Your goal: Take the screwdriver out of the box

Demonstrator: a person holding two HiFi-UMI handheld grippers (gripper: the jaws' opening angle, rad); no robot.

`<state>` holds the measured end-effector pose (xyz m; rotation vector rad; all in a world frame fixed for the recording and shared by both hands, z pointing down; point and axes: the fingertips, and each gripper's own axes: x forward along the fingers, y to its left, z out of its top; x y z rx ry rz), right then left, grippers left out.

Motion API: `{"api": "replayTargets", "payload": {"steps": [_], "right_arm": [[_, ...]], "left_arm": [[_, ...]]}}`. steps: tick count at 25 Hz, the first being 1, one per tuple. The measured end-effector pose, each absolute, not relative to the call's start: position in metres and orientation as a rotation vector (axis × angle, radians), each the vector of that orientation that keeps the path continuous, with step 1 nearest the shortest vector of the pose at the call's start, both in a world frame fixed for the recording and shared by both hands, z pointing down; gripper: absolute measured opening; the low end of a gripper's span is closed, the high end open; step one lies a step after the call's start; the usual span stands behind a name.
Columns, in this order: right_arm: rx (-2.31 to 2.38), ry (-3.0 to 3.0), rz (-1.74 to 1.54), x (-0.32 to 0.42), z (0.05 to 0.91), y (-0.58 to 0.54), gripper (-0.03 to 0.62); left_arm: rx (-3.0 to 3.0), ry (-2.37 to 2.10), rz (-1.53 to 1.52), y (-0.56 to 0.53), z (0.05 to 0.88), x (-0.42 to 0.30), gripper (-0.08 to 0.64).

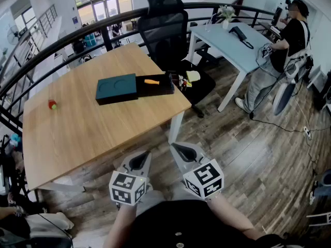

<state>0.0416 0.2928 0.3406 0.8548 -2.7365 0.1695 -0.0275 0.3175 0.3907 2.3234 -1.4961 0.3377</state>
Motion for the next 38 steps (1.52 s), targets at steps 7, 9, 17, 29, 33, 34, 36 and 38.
{"api": "replayTargets", "payload": {"steps": [7,9,17,29,33,34,36,38], "right_arm": [[0.847,-2.735,0.167,0.044,0.341,0.289,-0.005],[0.847,-2.747,0.172,0.045,0.339,0.288,-0.005],[0.709,-2.796,0.100,0.044,0.333,0.271,-0.003],[0.607,-2.853,0.252,0.091,0.354,0.258,-0.003],[0.642,-2.874,0.288,0.098,0.358,0.244,-0.003],[0.642,-2.872,0.293,0.096,0.360,0.239,-0.003],[0.640,-2.865,0.305,0.090,0.363,0.227,-0.003],[0.647,-2.860,0.311,0.084,0.366,0.212,-0.003]], "left_arm": [[2.317,-1.519,0.346,0.313,0.388,-0.030,0.021],[2.316,-1.521,0.348,0.312,0.387,-0.027,0.021],[2.302,-1.565,0.340,0.296,0.387,-0.018,0.021],[2.290,-1.553,0.279,0.268,0.395,0.037,0.021],[2.278,-1.528,0.303,0.256,0.405,0.045,0.021],[2.274,-1.529,0.309,0.250,0.406,0.043,0.021],[2.269,-1.530,0.321,0.238,0.408,0.036,0.021],[2.277,-1.529,0.351,0.224,0.410,0.027,0.021]]}}
